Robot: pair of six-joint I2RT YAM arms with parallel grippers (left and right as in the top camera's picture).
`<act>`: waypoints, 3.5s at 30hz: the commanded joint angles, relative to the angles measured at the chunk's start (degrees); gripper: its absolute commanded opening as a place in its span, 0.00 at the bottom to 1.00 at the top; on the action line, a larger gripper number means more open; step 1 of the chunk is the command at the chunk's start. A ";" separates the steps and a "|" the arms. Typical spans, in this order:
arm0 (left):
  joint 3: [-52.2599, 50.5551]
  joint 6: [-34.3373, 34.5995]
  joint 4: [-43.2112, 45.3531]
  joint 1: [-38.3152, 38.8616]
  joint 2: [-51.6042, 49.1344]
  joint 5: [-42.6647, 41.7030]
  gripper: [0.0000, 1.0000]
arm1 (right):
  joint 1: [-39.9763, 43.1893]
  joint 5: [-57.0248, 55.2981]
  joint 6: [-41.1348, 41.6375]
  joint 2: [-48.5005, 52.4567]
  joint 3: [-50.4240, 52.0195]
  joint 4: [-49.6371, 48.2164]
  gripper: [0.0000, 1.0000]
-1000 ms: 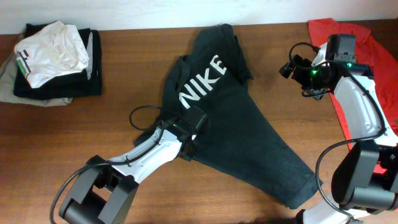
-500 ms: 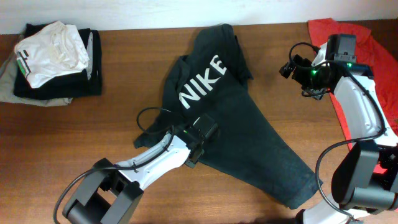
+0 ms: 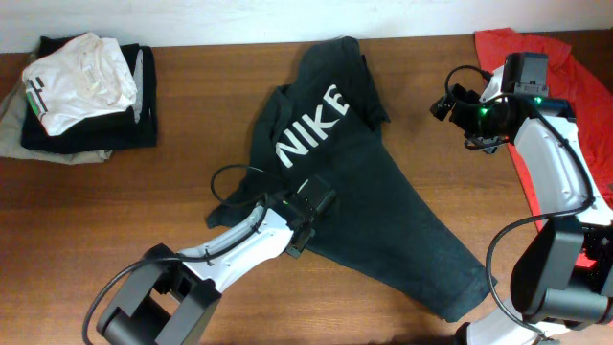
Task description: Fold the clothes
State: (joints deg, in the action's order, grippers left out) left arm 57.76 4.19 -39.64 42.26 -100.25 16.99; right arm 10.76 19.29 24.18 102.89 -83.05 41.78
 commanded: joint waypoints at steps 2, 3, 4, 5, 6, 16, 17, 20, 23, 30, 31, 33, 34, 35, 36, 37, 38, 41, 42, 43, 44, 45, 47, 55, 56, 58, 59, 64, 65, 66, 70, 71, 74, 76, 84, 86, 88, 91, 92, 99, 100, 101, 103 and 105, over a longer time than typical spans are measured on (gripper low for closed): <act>0.61 0.13 0.17 -0.17 -1.42 0.59 0.39 | -0.20 -0.50 0.13 -1.49 -0.66 -0.15 0.99; 0.61 0.13 0.15 -0.17 -1.42 0.57 0.38 | -0.20 -0.50 0.13 -1.49 -0.66 -0.15 0.99; 0.55 0.11 0.17 -0.20 -1.44 0.59 0.39 | -0.20 -0.50 0.13 -1.49 -0.66 -0.15 0.99; 0.46 0.13 0.33 -0.17 -1.44 0.57 0.38 | -0.20 -0.50 0.13 -1.49 -0.66 -0.15 0.99; 0.42 0.13 0.50 -0.20 -1.49 0.37 0.39 | -0.20 -0.50 0.13 -1.49 -0.66 -0.15 0.99; 0.46 0.15 1.18 -0.20 -3.93 1.09 0.38 | -0.20 -0.50 0.13 -1.49 -0.66 -0.15 0.98; 0.48 0.17 1.03 -0.20 -3.87 1.33 0.37 | -0.20 -0.52 0.13 -1.49 -0.66 -0.15 0.99; 0.48 0.17 0.24 -0.20 -2.67 1.53 0.18 | -0.20 -0.50 0.13 -1.49 -0.66 -0.15 0.99; 0.50 0.35 0.13 -0.20 -1.92 2.56 0.02 | -0.20 -0.52 0.13 -1.49 -0.66 -0.15 0.99; 2.29 1.25 -1.01 -0.28 1.97 4.94 0.01 | -0.20 -0.52 0.13 -1.49 -0.66 -0.15 0.99; 3.56 1.66 -2.08 -0.61 3.96 4.94 0.01 | -0.20 -0.52 0.13 -1.49 -0.66 -0.15 0.99; 5.11 1.84 -3.34 -1.31 6.88 4.96 0.01 | -0.20 -0.50 0.13 -1.49 -0.66 -0.15 0.99; 5.68 2.14 -3.72 -1.95 8.83 4.96 0.01 | -0.20 -0.50 0.13 -1.49 -0.66 -0.15 0.99; 6.14 2.73 -4.11 -2.62 10.86 4.92 0.01 | -0.20 -0.50 0.13 -1.49 -0.66 -0.15 0.99; 6.38 3.19 -4.50 -3.78 13.57 4.98 0.01 | -0.20 -0.50 0.13 -1.49 -0.66 -0.15 0.99; 6.45 4.74 -4.94 -5.68 16.59 4.96 0.01 | -0.20 -0.50 0.13 -1.49 -0.66 -0.15 0.99; 6.43 5.77 -5.09 -7.34 18.47 4.94 0.01 | -0.20 -0.52 0.13 -1.49 -0.66 -0.15 0.99; 6.43 7.39 -5.18 -15.23 24.55 4.92 0.01 | -0.20 -0.46 0.28 -1.49 -0.66 -0.26 0.99; 6.45 8.79 -5.29 -18.38 26.03 4.92 0.01 | -0.20 -0.50 0.33 -1.49 -0.66 -0.79 0.99; 6.43 11.47 -5.55 -22.21 27.52 4.87 0.01 | -0.24 -0.50 0.31 -1.49 -0.66 -0.85 0.99; 6.43 12.87 -5.84 -24.55 28.33 4.87 0.01 | -0.24 -0.50 0.31 -1.49 -0.66 -0.83 0.99; 6.45 13.20 -6.01 -28.61 29.68 4.63 0.01 | -0.24 -0.50 0.31 -1.49 -0.66 -0.83 0.99; 6.45 16.09 -6.29 -33.46 30.99 4.66 0.01 | -0.28 1.51 0.33 -1.49 -0.66 0.04 0.99; 6.43 21.09 -6.29 -50.31 31.69 -3.74 0.01 | -9.20 -1.53 -11.76 -1.49 -0.07 24.39 0.97; 6.40 21.09 -6.32 -50.31 31.71 -3.78 0.01 | -11.52 -4.90 -11.74 -1.49 1.11 26.23 0.97; 6.12 21.09 -6.32 -50.31 31.69 -3.96 0.01 | -15.56 -6.27 -11.72 -1.49 5.22 26.82 0.97; 6.03 21.09 -6.34 -50.31 31.58 -3.96 0.01 | -18.14 -6.27 -11.74 -1.49 8.76 26.86 0.94; 6.03 21.09 -6.54 -50.31 30.58 -4.39 0.01 | -24.26 -6.64 -9.88 -1.27 19.15 20.70 0.93; 6.03 21.09 -6.78 -50.31 30.25 -4.42 0.01 | -24.24 -7.28 -8.20 -1.27 21.07 18.75 0.93; 6.03 21.09 -7.15 -50.31 29.94 -4.68 0.02 | -24.24 -8.28 -6.64 -1.27 22.32 17.75 0.93; 6.03 21.09 -7.19 -50.31 29.68 -7.72 0.02 | -24.26 -9.20 -3.69 -1.27 24.85 15.10 0.84; 6.03 21.09 -7.21 -50.31 29.68 -7.89 0.02 | -24.26 -9.29 -3.69 -1.27 24.87 14.71 0.80; 6.03 21.09 -7.61 -50.31 29.68 -9.35 0.02 | -24.26 -9.70 -2.23 -1.16 24.90 11.89 0.55; 6.03 21.09 -7.61 -50.29 29.68 -10.25 0.02 | -24.26 -9.70 -2.21 -0.28 24.90 11.06 0.34; 6.03 21.11 -7.61 -50.25 29.66 -12.33 0.02 | -18.82 -9.90 -3.32 1.68 14.99 5.42 0.04; 6.03 21.11 -7.61 -50.25 29.05 -14.88 0.02 | -15.52 -9.84 -5.33 1.75 6.01 4.24 0.04; 6.03 21.11 -7.54 -50.14 27.32 -20.04 0.02 | -13.35 -9.60 -5.92 2.27 -4.24 4.17 0.06; 6.03 21.11 -7.39 -50.14 22.99 -21.75 0.02 | -13.49 -8.61 -5.95 2.93 -9.66 4.24 0.99; 6.03 21.11 -7.37 -50.14 21.88 -21.77 0.02 | -13.46 -8.15 -5.95 2.93 -9.70 5.29 0.99; 6.03 21.09 -6.08 -50.16 16.33 -21.75 0.01 | -13.16 -12.94 -8.50 2.93 -9.70 21.84 0.99; 6.03 21.09 -5.79 -50.16 16.33 -21.73 0.01 | -12.76 -14.25 -8.33 2.93 -9.64 23.93 0.99; 6.03 21.09 -5.75 -50.16 16.33 -21.75 0.01 | -11.74 -15.76 -6.25 2.93 -9.64 26.53 0.99; 6.03 21.07 -5.88 -50.16 16.33 -21.75 0.01 | -9.09 -18.97 -2.40 2.91 -9.35 28.92 0.99; 6.03 21.07 -5.90 -50.16 16.33 -21.75 0.01 | -6.08 -18.12 -1.38 2.91 -7.80 30.21 0.99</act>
State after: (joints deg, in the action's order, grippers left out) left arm 63.13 24.75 -45.63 -7.68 -83.59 -4.14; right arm 2.63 3.49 20.27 105.45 -92.25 71.35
